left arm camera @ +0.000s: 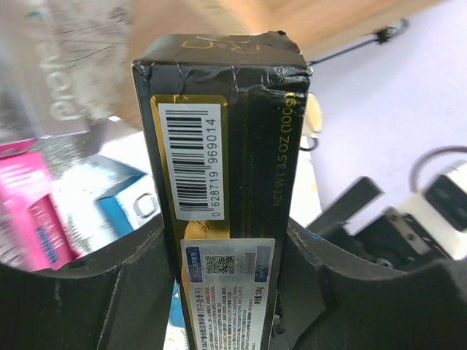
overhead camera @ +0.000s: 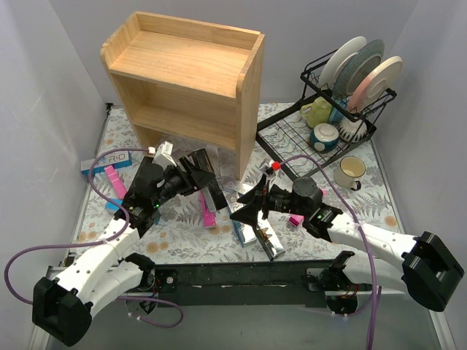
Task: Place and organize the toothpastes onto the shelf
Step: Pick up the toothpaste from the center of the board.
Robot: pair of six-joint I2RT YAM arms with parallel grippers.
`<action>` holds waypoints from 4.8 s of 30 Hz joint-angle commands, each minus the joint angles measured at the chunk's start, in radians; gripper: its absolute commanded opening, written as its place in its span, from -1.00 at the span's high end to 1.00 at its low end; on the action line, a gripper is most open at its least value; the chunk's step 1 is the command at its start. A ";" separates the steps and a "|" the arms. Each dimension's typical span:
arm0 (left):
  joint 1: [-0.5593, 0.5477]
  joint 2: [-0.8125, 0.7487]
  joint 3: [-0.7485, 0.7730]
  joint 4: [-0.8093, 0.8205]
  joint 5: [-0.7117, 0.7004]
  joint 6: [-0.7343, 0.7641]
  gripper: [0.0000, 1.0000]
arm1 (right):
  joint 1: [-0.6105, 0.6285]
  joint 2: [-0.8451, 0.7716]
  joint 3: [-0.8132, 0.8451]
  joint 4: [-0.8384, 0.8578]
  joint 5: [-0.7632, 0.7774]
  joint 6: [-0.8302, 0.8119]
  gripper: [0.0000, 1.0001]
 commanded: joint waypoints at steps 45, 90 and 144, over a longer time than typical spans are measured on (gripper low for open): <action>-0.072 -0.026 -0.082 0.468 0.383 -0.083 0.01 | -0.178 0.053 0.067 0.334 -0.190 0.250 -0.97; -0.213 0.143 -0.044 0.626 0.466 -0.054 -0.12 | -0.203 0.239 0.168 0.615 -0.336 0.528 -0.04; -1.080 0.892 0.562 0.017 -1.636 0.618 -0.96 | -0.252 0.082 0.566 -0.844 0.508 0.305 0.42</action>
